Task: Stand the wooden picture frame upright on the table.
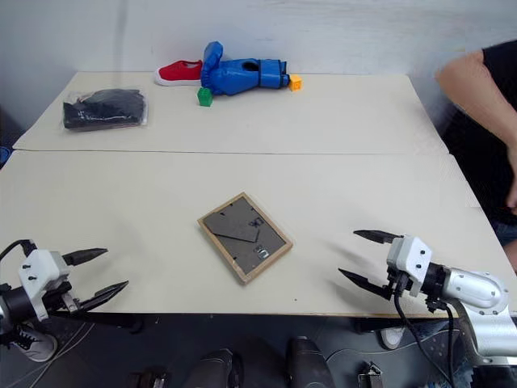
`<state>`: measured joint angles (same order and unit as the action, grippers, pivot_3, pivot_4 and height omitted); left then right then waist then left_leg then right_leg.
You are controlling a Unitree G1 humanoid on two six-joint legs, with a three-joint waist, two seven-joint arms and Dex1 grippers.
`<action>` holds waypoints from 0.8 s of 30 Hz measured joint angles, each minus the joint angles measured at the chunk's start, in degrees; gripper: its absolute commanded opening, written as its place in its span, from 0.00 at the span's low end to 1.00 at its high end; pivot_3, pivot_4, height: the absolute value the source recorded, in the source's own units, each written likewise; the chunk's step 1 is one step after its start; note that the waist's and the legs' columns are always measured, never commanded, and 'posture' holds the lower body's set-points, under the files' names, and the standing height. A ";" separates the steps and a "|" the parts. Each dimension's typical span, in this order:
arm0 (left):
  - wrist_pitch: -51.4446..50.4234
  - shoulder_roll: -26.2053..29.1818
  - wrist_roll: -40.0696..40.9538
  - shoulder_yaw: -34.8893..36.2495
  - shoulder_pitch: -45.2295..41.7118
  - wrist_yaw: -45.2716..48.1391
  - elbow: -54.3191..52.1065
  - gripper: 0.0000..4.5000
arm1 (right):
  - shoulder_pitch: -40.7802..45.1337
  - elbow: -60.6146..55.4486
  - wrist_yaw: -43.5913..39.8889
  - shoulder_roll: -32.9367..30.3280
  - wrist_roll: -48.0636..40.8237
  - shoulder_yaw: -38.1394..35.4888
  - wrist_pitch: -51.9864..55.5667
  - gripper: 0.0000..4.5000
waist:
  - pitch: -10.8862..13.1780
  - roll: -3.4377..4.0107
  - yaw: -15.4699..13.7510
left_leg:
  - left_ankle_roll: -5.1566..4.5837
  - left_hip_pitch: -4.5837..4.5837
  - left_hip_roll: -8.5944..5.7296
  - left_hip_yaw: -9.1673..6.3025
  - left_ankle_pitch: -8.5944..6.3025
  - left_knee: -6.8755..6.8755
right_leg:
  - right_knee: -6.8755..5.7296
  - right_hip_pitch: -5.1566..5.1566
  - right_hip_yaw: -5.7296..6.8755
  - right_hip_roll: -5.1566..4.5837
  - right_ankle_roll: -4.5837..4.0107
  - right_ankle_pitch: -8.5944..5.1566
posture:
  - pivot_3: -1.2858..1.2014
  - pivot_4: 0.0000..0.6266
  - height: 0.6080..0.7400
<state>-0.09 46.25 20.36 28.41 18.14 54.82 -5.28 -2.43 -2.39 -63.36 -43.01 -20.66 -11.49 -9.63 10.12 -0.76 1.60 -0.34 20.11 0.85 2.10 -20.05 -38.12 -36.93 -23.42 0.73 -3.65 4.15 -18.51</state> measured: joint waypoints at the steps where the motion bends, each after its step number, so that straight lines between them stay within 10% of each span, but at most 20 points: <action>1: 0.00 0.00 -0.01 0.07 0.10 -0.08 -0.26 1.00 | 0.08 0.20 0.00 0.00 0.02 0.00 -0.04 0.99 | 0.00 0.00 0.00 | 0.00 0.00 0.00 0.00 0.00 0.00 | 0.00 0.00 0.00 0.00 0.00 0.00 | 0.52 0.24 1.00; 7: -4.43 -0.62 2.67 0.84 0.92 -0.48 -3.81 0.96 | 2.02 1.48 0.15 0.88 0.18 0.69 -0.06 0.96 | 0.00 -0.01 0.06 | 0.00 0.00 0.00 0.00 0.00 0.00 | -0.01 0.00 0.00 0.00 0.00 0.00 | 0.52 0.24 1.00; 20: -26.16 -8.13 -2.89 -24.96 -11.46 -16.41 -18.98 0.06 | 22.74 16.40 7.40 11.26 14.86 17.85 -0.87 0.00 | -0.02 0.08 -0.08 | 0.38 0.15 -0.05 0.02 0.25 -0.14 | -0.07 -0.13 0.00 0.05 0.06 0.03 | 0.52 0.24 1.00; 24: -29.77 -10.56 -5.08 -30.28 -19.82 -18.58 -18.05 0.01 | 26.22 19.03 7.84 15.88 16.69 21.18 -2.39 0.00 | -0.03 0.07 0.09 | 0.42 0.10 -0.04 0.03 0.29 -0.17 | -0.18 -0.10 -0.02 0.10 0.08 0.04 | 0.52 0.24 1.00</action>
<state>-29.86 35.69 15.28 -1.86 -1.68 36.24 -23.33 23.79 16.64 -55.52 -27.13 -3.98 9.69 -12.01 10.10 -0.69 1.70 0.07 20.21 0.81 2.13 -19.76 -38.29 -37.10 -23.53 0.71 -3.55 4.23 -18.47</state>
